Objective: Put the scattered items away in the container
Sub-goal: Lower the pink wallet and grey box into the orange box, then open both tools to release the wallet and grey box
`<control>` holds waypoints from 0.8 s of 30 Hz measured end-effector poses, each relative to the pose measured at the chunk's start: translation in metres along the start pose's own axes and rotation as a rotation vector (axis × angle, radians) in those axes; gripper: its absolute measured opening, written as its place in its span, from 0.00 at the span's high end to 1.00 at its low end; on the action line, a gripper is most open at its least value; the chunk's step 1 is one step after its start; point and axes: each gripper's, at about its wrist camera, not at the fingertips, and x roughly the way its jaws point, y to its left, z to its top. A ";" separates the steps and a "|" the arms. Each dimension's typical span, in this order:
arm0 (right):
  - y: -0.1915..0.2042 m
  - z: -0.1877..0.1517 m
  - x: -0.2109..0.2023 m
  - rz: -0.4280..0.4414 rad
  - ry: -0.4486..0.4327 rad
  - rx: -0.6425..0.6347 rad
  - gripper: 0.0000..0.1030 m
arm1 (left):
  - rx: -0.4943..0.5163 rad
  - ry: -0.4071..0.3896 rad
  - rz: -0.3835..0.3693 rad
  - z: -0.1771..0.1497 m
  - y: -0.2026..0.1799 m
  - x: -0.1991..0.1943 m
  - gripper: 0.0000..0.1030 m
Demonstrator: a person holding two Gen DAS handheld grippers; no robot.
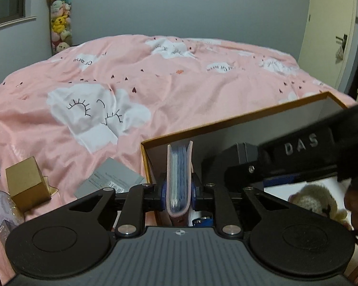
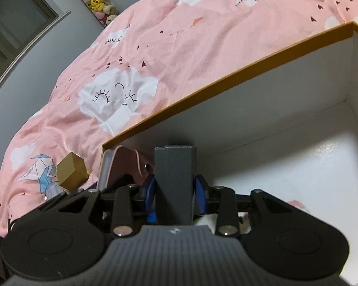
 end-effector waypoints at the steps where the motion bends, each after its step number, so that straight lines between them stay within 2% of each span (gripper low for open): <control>1: 0.001 0.001 0.001 -0.003 0.004 0.001 0.63 | 0.006 0.010 -0.006 0.000 0.000 -0.001 0.79; 5: 0.007 0.005 0.007 -0.023 0.034 -0.017 0.63 | 0.015 0.044 -0.031 0.001 0.001 -0.006 0.72; 12: 0.013 0.012 0.016 -0.044 0.086 -0.037 0.63 | -0.026 0.031 -0.082 0.002 0.013 -0.027 0.72; 17: 0.025 0.011 0.026 -0.074 0.114 -0.069 0.63 | -0.039 0.043 -0.107 0.002 0.017 -0.027 0.73; 24: 0.046 0.012 0.037 -0.087 0.125 -0.138 0.62 | -0.046 0.043 -0.117 -0.002 0.024 -0.037 0.73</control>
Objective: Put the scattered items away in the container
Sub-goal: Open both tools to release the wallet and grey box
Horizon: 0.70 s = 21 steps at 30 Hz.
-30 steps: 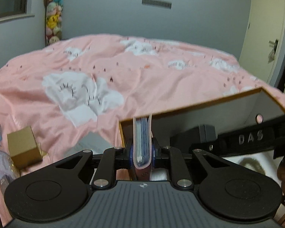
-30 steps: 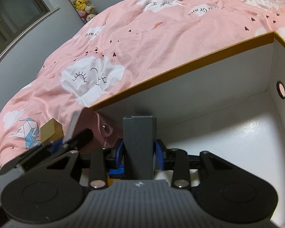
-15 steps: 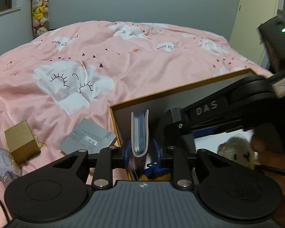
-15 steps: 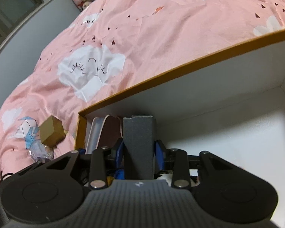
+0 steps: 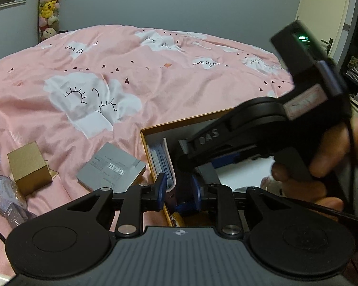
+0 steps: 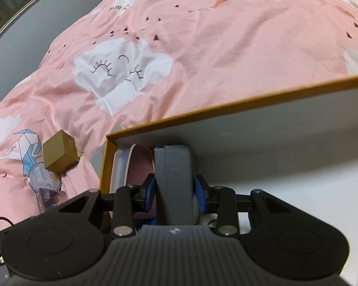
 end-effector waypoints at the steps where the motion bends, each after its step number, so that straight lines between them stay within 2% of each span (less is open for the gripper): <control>1: 0.001 0.001 0.003 -0.001 0.005 -0.007 0.62 | 0.004 0.002 0.016 -0.001 0.000 -0.001 0.73; 5: 0.003 0.002 0.011 -0.009 0.008 -0.006 0.60 | -0.034 0.021 0.013 -0.003 0.010 -0.002 0.73; 10: -0.006 0.000 0.008 0.075 -0.010 0.053 0.57 | -0.100 0.023 0.013 -0.004 0.024 -0.006 0.73; 15: -0.020 -0.005 0.001 0.164 -0.045 0.155 0.57 | -0.098 0.019 0.019 -0.004 0.023 -0.007 0.70; 18: -0.023 -0.010 -0.010 0.157 -0.089 0.179 0.58 | -0.108 0.017 0.026 -0.004 0.025 -0.006 0.69; 19: -0.023 -0.011 -0.013 0.143 -0.107 0.177 0.62 | -0.114 0.018 0.031 -0.005 0.025 -0.006 0.69; 21: -0.023 -0.015 -0.021 0.103 -0.138 0.166 0.64 | -0.130 0.018 0.037 -0.004 0.027 -0.006 0.67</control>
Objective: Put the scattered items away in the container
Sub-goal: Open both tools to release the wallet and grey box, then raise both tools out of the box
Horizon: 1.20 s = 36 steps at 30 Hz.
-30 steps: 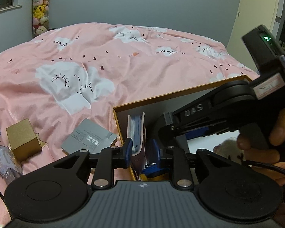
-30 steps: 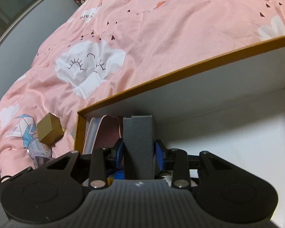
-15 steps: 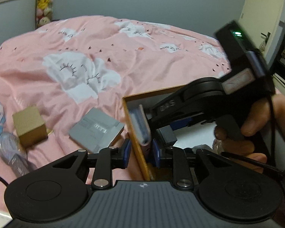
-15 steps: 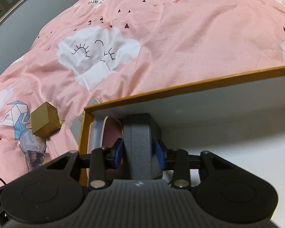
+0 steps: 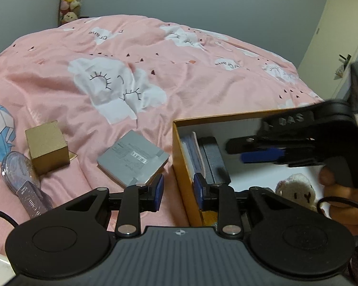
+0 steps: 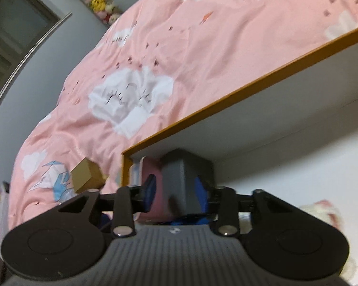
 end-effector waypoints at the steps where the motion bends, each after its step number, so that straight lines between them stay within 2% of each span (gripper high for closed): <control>1: 0.000 0.000 -0.001 -0.022 -0.012 -0.012 0.68 | -0.008 0.000 0.004 0.000 0.001 0.000 0.65; 6: 0.005 -0.005 0.013 -0.205 0.005 -0.122 0.77 | -0.038 0.004 0.055 0.001 0.002 0.001 0.46; 8: 0.010 -0.009 0.022 -0.238 0.013 -0.167 0.79 | -0.048 0.010 0.070 0.002 0.004 0.002 0.39; 12: 0.016 -0.013 0.031 -0.254 0.024 -0.221 0.79 | -0.053 0.014 0.082 0.002 0.005 0.003 0.35; 14: 0.019 -0.014 0.032 -0.235 0.022 -0.248 0.81 | -0.049 0.013 0.085 0.002 0.004 0.003 0.35; 17: 0.027 -0.019 0.034 -0.190 0.019 -0.282 0.97 | -0.056 0.015 0.083 0.002 0.004 0.003 0.34; 21: 0.034 -0.024 0.034 -0.205 0.008 -0.342 0.98 | -0.071 0.018 0.076 0.002 0.006 0.004 0.34; 25: 0.031 -0.022 0.032 -0.197 0.004 -0.321 0.97 | -0.077 0.021 0.073 0.002 0.007 0.003 0.34; 28: 0.034 -0.026 0.025 -0.219 -0.026 -0.343 0.93 | -0.080 0.031 0.073 0.003 0.008 0.001 0.34; 30: 0.038 -0.029 0.019 -0.242 -0.061 -0.366 0.86 | -0.070 0.030 0.082 0.003 0.007 -0.002 0.34; 32: 0.041 -0.032 0.011 -0.262 -0.103 -0.387 0.70 | -0.050 0.017 0.099 0.004 0.004 -0.006 0.34; 36: 0.044 -0.032 -0.009 -0.282 -0.186 -0.400 0.58 | -0.018 -0.004 0.120 0.008 -0.002 -0.014 0.34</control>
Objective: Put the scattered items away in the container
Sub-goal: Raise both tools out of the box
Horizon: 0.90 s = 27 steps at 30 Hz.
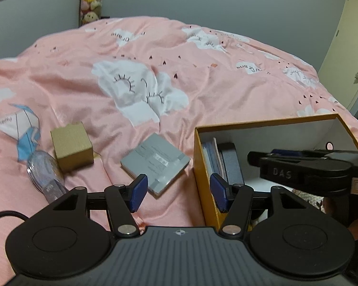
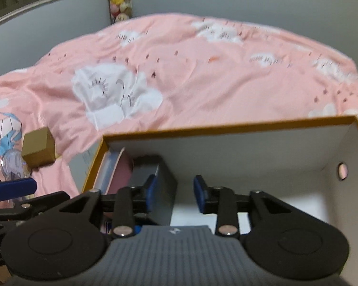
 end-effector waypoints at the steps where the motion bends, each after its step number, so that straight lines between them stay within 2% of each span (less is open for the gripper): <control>1: -0.001 0.001 -0.005 -0.006 -0.015 0.005 0.54 | 0.004 -0.004 0.004 0.001 -0.001 -0.002 0.34; 6: -0.001 0.003 -0.023 -0.022 -0.068 0.004 0.51 | 0.024 -0.011 0.027 0.003 -0.003 -0.011 0.35; 10: 0.002 0.002 -0.033 0.013 -0.088 0.005 0.45 | 0.009 -0.005 0.037 0.005 0.002 -0.019 0.35; 14: 0.010 0.001 -0.043 0.043 -0.114 -0.002 0.34 | 0.001 -0.004 0.055 0.009 0.008 -0.030 0.35; 27: 0.037 -0.005 -0.072 0.129 -0.154 -0.020 0.33 | 0.037 0.038 0.161 0.013 0.028 -0.075 0.34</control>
